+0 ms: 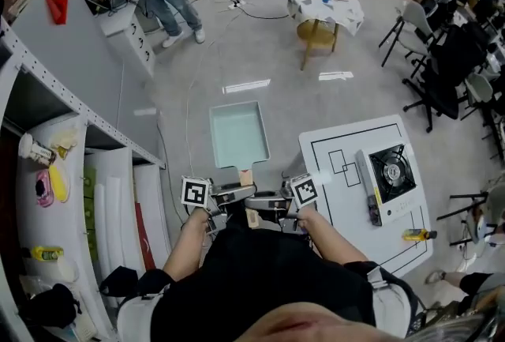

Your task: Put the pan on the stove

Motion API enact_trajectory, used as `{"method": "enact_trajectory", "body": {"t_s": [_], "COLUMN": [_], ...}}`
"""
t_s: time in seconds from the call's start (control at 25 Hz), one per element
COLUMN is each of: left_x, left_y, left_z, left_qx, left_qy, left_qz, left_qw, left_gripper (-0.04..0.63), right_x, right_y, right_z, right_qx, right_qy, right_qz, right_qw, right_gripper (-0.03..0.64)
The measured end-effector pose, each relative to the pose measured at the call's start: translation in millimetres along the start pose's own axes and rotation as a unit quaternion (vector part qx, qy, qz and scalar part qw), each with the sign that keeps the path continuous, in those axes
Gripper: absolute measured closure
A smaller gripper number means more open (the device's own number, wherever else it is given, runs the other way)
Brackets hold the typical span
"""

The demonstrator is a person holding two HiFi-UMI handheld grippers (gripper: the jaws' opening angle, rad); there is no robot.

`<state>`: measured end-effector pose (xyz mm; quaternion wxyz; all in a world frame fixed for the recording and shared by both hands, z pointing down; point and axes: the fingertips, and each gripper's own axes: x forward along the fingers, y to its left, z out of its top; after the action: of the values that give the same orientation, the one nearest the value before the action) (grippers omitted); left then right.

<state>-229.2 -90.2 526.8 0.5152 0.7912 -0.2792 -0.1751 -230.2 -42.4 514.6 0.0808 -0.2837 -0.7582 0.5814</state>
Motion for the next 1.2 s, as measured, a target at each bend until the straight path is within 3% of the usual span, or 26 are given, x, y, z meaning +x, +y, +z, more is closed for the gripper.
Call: {"method": "enact_trajectory", "body": {"t_s": [0.36, 0.6, 0.84, 1.04, 1.2], "left_x": [19, 73, 138, 197, 237], "left_y": [31, 25, 18, 10, -10], "left_z": [110, 143, 127, 81, 45], "left_qx": [0.007, 0.007, 0.018, 0.000, 0.000], "left_qy": [0.100, 0.201, 0.312, 0.402, 0.464], "left_qz": [-0.041, -0.103, -0.169, -0.236, -0.278], "left_qw": [0.9942, 0.9742, 0.9347, 0.8846, 0.8410], "left_gripper": [0.379, 0.379, 0.379, 0.379, 0.379], "right_x": [5, -35, -95, -161, -204], "right_y": [-22, -21, -9, 0, 19], "right_z": [121, 167, 173, 148, 124], "right_qx": [-0.017, -0.056, -0.096, -0.133, -0.152], "right_qy": [-0.112, -0.218, -0.327, -0.437, -0.491], "right_qz": [-0.020, -0.060, -0.108, -0.177, -0.218], "right_qw": [0.993, 0.973, 0.934, 0.872, 0.830], "right_gripper": [0.437, 0.437, 0.437, 0.434, 0.436]}}
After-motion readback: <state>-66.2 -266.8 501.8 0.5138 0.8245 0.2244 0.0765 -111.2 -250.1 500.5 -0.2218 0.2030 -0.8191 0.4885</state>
